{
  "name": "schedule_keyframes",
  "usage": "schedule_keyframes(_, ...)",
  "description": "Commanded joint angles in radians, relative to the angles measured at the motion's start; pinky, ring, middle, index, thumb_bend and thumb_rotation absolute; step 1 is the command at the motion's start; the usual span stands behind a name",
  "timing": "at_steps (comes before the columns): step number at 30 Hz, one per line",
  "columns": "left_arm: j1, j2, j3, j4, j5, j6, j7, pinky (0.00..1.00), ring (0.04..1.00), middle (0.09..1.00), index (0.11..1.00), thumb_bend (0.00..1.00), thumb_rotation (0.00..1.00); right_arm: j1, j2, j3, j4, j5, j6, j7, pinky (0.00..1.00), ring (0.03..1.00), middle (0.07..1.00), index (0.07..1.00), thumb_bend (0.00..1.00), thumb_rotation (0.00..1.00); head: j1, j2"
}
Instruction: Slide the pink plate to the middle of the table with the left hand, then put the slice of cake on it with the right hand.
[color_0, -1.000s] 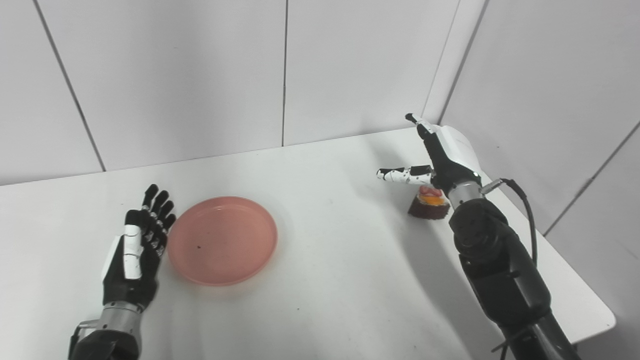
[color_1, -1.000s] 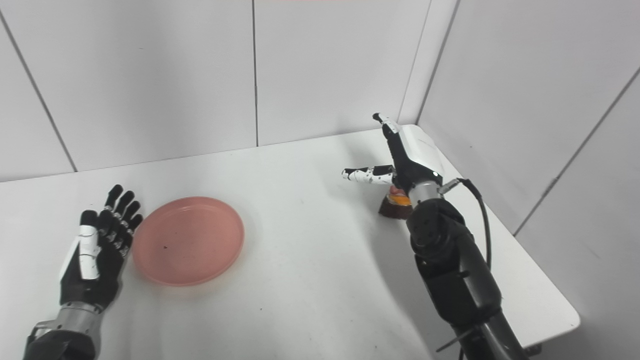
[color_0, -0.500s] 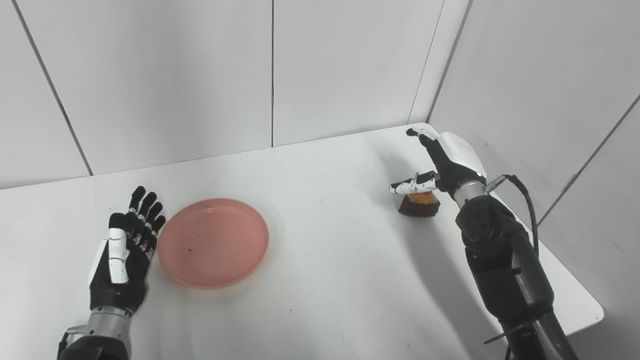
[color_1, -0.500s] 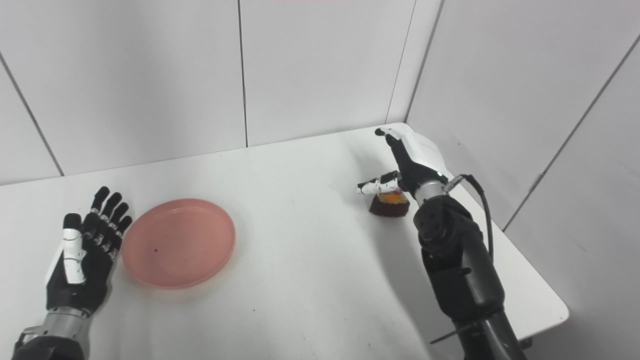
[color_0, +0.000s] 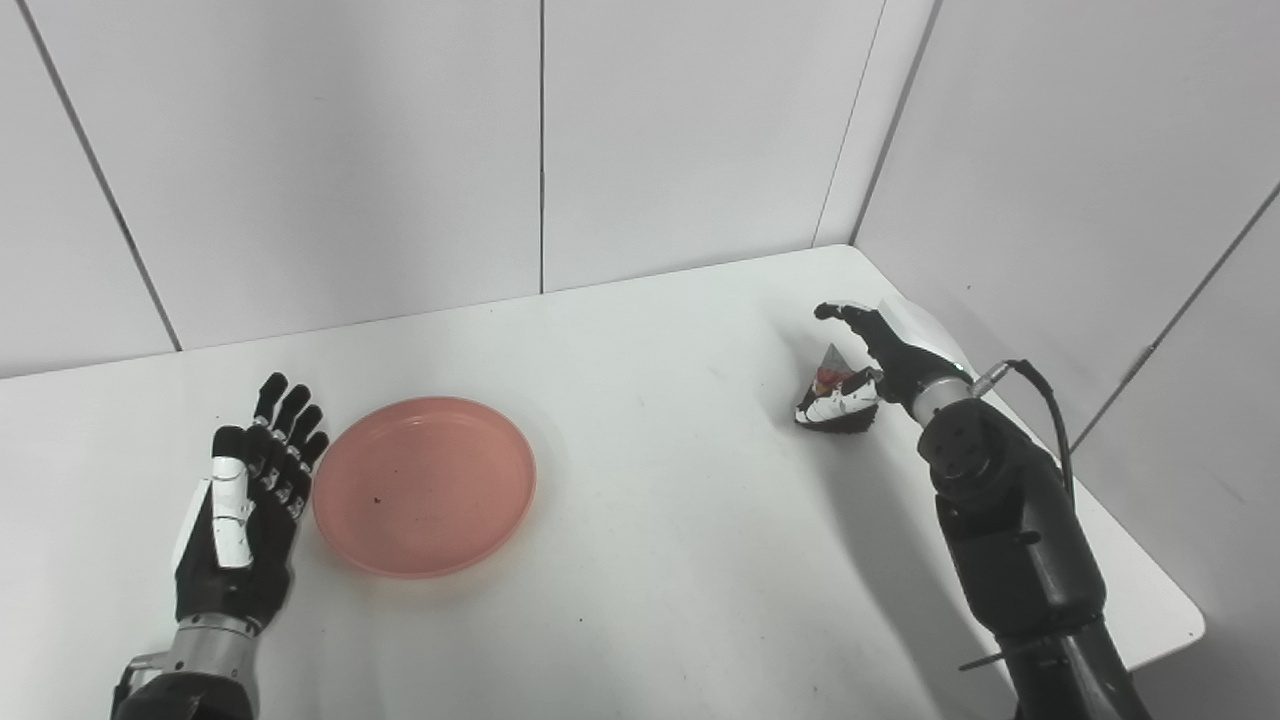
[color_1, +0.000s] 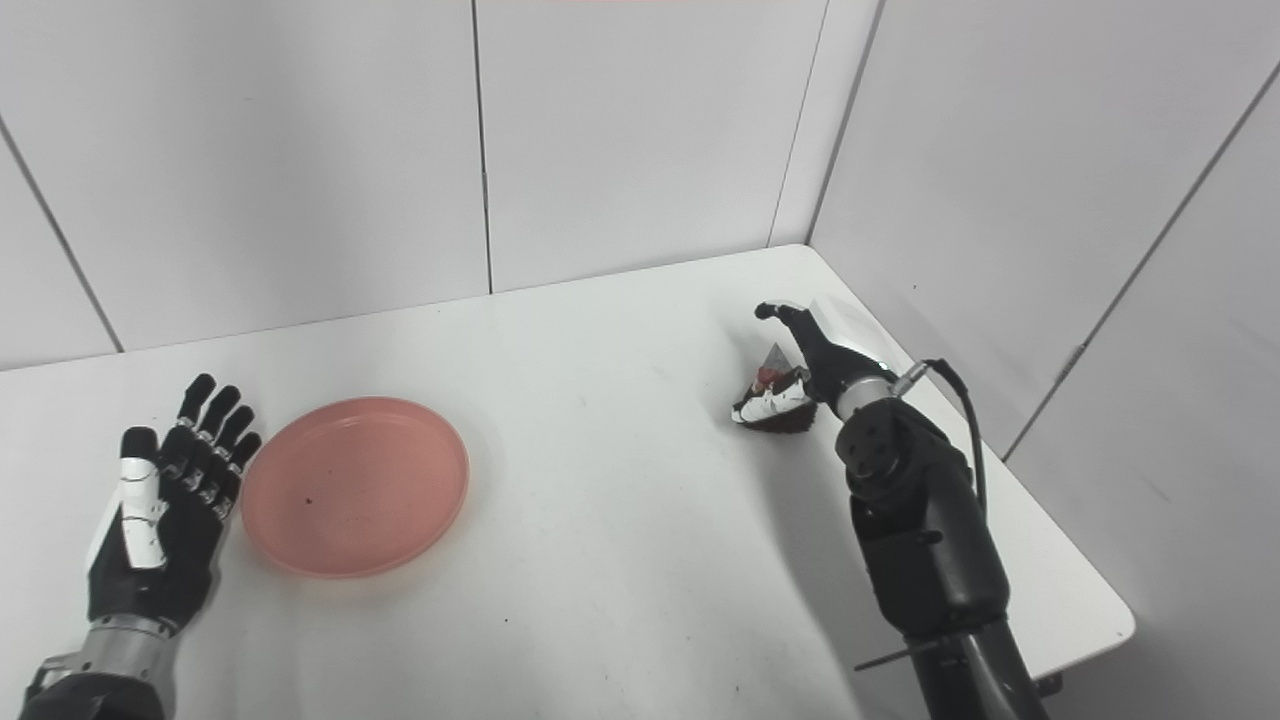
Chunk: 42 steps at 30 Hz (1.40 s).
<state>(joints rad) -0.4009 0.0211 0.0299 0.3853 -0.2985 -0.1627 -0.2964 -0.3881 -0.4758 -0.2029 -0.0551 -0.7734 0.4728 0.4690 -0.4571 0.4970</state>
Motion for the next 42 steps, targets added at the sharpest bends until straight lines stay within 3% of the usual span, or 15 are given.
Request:
schedule_keyframes(1, 0.071, 0.019, 0.007, 0.024, -0.001, 0.011, -0.01, 1.0, 1.0, 1.0, 1.0, 0.74, 1.0, -0.028, -0.025, -0.002, -0.004, -0.002, -0.003, -0.038, 0.79, 0.893, 0.903, 0.812, 0.8, 0.07, 0.0, 0.001)
schedule_keyframes(6, 0.076, 0.017, 0.006, 0.009, 0.003, 0.02, -0.007, 1.0, 1.0, 1.0, 1.0, 0.74, 1.0, -0.03, -0.019, 0.02, 0.035, -0.006, -0.004, -0.097, 0.76, 0.886, 0.892, 0.804, 0.76, 0.04, 0.001, 0.004)
schedule_keyframes(7, 0.075, 0.017, 0.006, 0.009, 0.002, 0.021, -0.009, 1.0, 1.0, 1.0, 1.0, 0.75, 1.0, -0.03, -0.019, 0.023, 0.043, 0.002, -0.004, -0.111, 0.61, 0.77, 0.804, 0.808, 0.74, 0.01, 0.001, 0.004)
schedule_keyframes(9, 0.075, 0.018, 0.004, 0.009, 0.006, 0.022, -0.008, 1.0, 1.0, 1.0, 1.0, 0.75, 1.0, -0.029, -0.02, 0.03, 0.064, 0.02, -0.006, -0.143, 0.51, 0.67, 0.722, 0.81, 0.71, 0.0, 0.002, 0.005)
schedule_keyframes(15, 0.079, 0.02, 0.0, 0.0, 0.006, 0.028, -0.014, 1.0, 1.0, 1.0, 1.0, 0.75, 1.0, -0.036, -0.026, 0.069, 0.139, 0.039, -0.028, -0.243, 0.39, 0.552, 0.677, 0.794, 0.63, 0.0, 0.005, 0.009)
schedule_keyframes(18, 0.082, 0.018, -0.004, -0.012, 0.01, 0.037, -0.007, 1.0, 1.0, 1.0, 1.0, 0.75, 1.0, -0.037, -0.041, 0.099, 0.186, 0.054, -0.06, -0.297, 0.38, 0.543, 0.72, 0.776, 0.57, 0.0, 0.011, 0.012)
schedule_keyframes(22, 0.083, 0.016, -0.006, -0.016, 0.013, 0.037, -0.007, 1.0, 1.0, 1.0, 1.0, 0.73, 1.0, -0.046, -0.036, 0.096, 0.256, 0.115, -0.115, -0.385, 0.52, 0.673, 0.751, 0.71, 0.44, 0.0, 0.015, 0.014)
schedule_keyframes(24, 0.084, 0.014, -0.007, -0.024, 0.018, 0.038, -0.003, 1.0, 1.0, 1.0, 1.0, 0.73, 1.0, -0.05, -0.036, 0.099, 0.275, 0.125, -0.121, -0.423, 0.39, 0.536, 0.655, 0.674, 0.45, 0.0, 0.019, 0.015)
schedule_keyframes(25, 0.085, 0.013, -0.008, -0.025, 0.018, 0.037, -0.004, 1.0, 1.0, 1.0, 1.0, 0.73, 1.0, -0.053, -0.039, 0.105, 0.284, 0.124, -0.12, -0.44, 0.26, 0.379, 0.551, 0.655, 0.5, 0.0, 0.02, 0.015)
schedule_keyframes(27, 0.084, 0.013, -0.008, -0.024, 0.015, 0.04, -0.006, 1.0, 1.0, 1.0, 1.0, 0.73, 1.0, -0.056, -0.044, 0.117, 0.294, 0.125, -0.115, -0.462, 0.15, 0.237, 0.486, 0.636, 0.53, 0.0, 0.023, 0.015)
schedule_keyframes(34, 0.086, 0.01, -0.01, -0.03, 0.023, 0.04, 0.003, 1.0, 1.0, 1.0, 1.0, 0.73, 1.0, -0.06, -0.052, 0.142, 0.311, 0.13, -0.115, -0.507, 0.14, 0.218, 0.471, 0.587, 0.54, 0.0, 0.025, 0.018)
schedule_keyframes(40, 0.084, 0.013, -0.012, -0.018, 0.021, 0.03, -0.008, 1.0, 1.0, 1.0, 1.0, 0.73, 1.0, -0.068, -0.039, 0.142, 0.337, 0.131, -0.133, -0.615, 0.23, 0.367, 0.474, 0.524, 0.52, 0.0, 0.03, 0.019)
schedule_keyframes(42, 0.085, 0.012, -0.013, -0.019, 0.024, 0.03, -0.004, 1.0, 1.0, 1.0, 1.0, 0.73, 1.0, -0.073, -0.025, 0.127, 0.342, 0.145, -0.146, -0.664, 0.18, 0.408, 0.485, 0.489, 0.52, 0.0, 0.033, 0.019)
